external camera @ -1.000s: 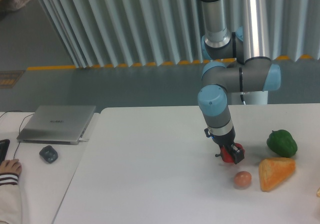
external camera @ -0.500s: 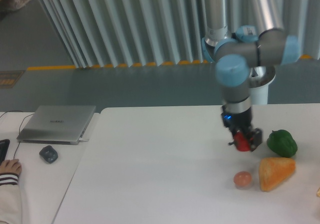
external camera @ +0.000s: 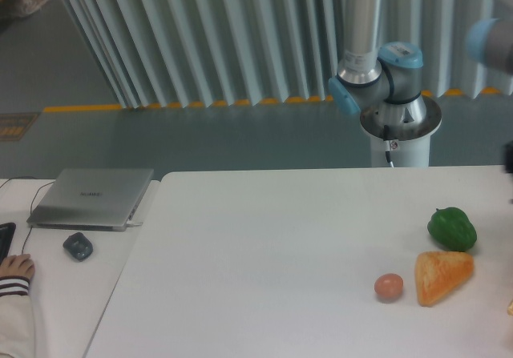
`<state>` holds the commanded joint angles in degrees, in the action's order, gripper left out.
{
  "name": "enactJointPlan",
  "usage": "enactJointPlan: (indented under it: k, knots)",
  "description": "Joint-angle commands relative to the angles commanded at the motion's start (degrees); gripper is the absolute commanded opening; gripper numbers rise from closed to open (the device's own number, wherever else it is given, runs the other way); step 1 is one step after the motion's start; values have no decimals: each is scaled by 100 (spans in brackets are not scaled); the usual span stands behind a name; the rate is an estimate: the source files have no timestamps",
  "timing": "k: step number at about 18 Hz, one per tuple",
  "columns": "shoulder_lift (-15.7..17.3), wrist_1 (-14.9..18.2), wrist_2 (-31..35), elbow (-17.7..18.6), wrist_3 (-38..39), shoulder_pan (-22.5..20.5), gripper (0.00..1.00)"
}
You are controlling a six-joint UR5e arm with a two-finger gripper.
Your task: Place the red peppers in a basket
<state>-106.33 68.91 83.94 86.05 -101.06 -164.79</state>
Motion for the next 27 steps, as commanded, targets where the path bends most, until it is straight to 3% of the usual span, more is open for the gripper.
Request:
enactJointPlan:
  k: [3,5,10,11,12,15,17,18,19,23,27]
  knots:
    - [-518,-166,9,-360,-405,-150,29]
    - [-835,-456,9,-510,-493,-168,29]
    - [-1512,-1195,35,-563,-633,-159,30]
    - [-1661,-1343,35,-563,-704,-159,31]
    - [-1732,-1415,35,-546,-722,-159,39]
    - [-1698,-1380,53,-502,-678,-159,64]
    - [-1636,-1354,105,-423,-669,-150,73]
    - [-1523,-1354,297,-336,-669,-150,93]
    - [-1478,-1354,325,-317,-661,-150,100]
    - [-1215,-1152,325,-291,-643,-141,100]
    - [-785,-618,264,-265,-381,16,100]
